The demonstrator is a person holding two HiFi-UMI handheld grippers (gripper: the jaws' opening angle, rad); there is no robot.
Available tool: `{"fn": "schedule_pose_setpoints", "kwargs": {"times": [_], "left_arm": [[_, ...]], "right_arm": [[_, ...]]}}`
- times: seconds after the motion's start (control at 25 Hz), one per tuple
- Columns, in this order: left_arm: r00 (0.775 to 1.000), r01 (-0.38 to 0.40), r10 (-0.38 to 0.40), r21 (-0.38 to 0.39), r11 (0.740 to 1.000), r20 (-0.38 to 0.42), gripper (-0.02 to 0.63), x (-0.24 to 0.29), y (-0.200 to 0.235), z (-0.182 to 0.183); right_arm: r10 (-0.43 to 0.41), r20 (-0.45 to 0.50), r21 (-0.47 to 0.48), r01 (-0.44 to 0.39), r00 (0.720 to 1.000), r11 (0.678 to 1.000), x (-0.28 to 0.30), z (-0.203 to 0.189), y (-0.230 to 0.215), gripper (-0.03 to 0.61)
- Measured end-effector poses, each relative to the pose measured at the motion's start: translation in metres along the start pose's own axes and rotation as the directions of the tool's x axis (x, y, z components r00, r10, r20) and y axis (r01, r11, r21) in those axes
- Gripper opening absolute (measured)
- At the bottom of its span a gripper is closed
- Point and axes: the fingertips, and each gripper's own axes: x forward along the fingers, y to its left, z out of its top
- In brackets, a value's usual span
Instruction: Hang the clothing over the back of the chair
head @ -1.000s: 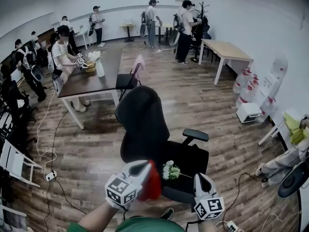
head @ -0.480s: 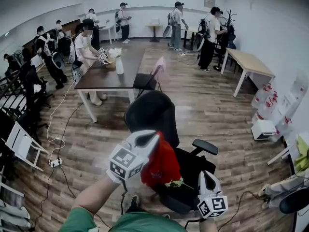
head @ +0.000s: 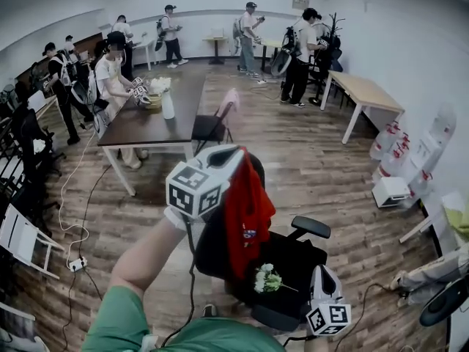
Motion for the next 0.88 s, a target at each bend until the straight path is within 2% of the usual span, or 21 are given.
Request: {"fn": "schedule_pose_setpoints", "kwargs": {"times": [0.2, 0.44, 0.56, 0.68, 0.88], "left_arm": [[0.993, -0.059, 0.064, -0.054, 0.997, 0.097, 0.015, -0.007, 0.09, 0.028], [0.987, -0.108, 0.114, -0.055, 0.993, 0.114, 0.015, -0.028, 0.178, 0.026], [0.979, -0.16, 0.172, -0.113, 0.981, 0.107, 0.015, -0.047, 0.226, 0.01], [0.966, -0.227, 0.244, -0.181, 0.957, 0.082, 0.015, -0.067, 0.273, -0.017], [0.954, -0.291, 0.299, -0.201, 0.935, 0.009, 0.017, -0.091, 0.316, -0.083]], "right_arm": [[-0.049, -0.016, 0.022, 0.049, 0.999, 0.999, 0.032, -0.013, 0.024, 0.003], [-0.038, -0.02, 0.039, 0.039, 0.999, 0.998, 0.084, -0.023, 0.064, 0.002], [-0.009, -0.028, 0.041, 0.01, 1.0, 0.999, 0.108, -0.026, 0.084, 0.002], [0.017, -0.029, 0.03, -0.016, 0.999, 0.999, 0.13, -0.024, 0.099, 0.002], [0.025, -0.039, 0.013, -0.024, 0.999, 1.0, 0.155, -0.022, 0.11, 0.002]]}}
